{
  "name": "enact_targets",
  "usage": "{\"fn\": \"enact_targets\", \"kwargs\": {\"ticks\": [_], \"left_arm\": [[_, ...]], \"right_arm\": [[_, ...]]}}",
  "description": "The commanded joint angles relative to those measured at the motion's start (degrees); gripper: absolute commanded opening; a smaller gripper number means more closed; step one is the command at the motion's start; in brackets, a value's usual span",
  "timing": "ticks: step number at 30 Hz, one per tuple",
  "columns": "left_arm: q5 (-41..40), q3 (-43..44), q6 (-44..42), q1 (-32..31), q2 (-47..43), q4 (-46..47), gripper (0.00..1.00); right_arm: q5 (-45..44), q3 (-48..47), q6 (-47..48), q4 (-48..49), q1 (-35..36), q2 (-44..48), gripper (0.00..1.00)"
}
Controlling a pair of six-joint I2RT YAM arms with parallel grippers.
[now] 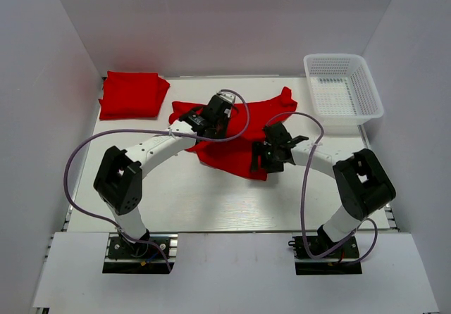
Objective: Fold and stack the t-shirts
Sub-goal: Flatten out the tshirt
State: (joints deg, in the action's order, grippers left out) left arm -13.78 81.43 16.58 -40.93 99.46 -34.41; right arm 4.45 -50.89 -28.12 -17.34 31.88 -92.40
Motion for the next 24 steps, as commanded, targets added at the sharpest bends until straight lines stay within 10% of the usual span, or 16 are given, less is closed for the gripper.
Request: {"fn": "enact_targets", "kwargs": {"ticks": [1,4,6,24], "left_arm": [[-0.46,-0.22,1.18,0.41,-4.54,0.05,0.0],[-0.98,-0.22,1.18,0.41,-5.15,0.05,0.0],[-1.51,-0.22,1.18,0.94,-5.15,0.05,0.0],[-19.61,25.17,1.18,5.68,-6.82,-12.6,0.0]], "right_arm": [[-2.16,-1.31,-2.11,1.35,1.34,-2.95,0.69],[-4.1,-1.58,-3.43,1.35,2.05,-4.02,0.46],[-6.62,-1.84,-4.13,1.44,2.66,-4.63,0.0],[-40.12,-12.82,8.07,-4.8,-1.72,20.31,0.0]]}}
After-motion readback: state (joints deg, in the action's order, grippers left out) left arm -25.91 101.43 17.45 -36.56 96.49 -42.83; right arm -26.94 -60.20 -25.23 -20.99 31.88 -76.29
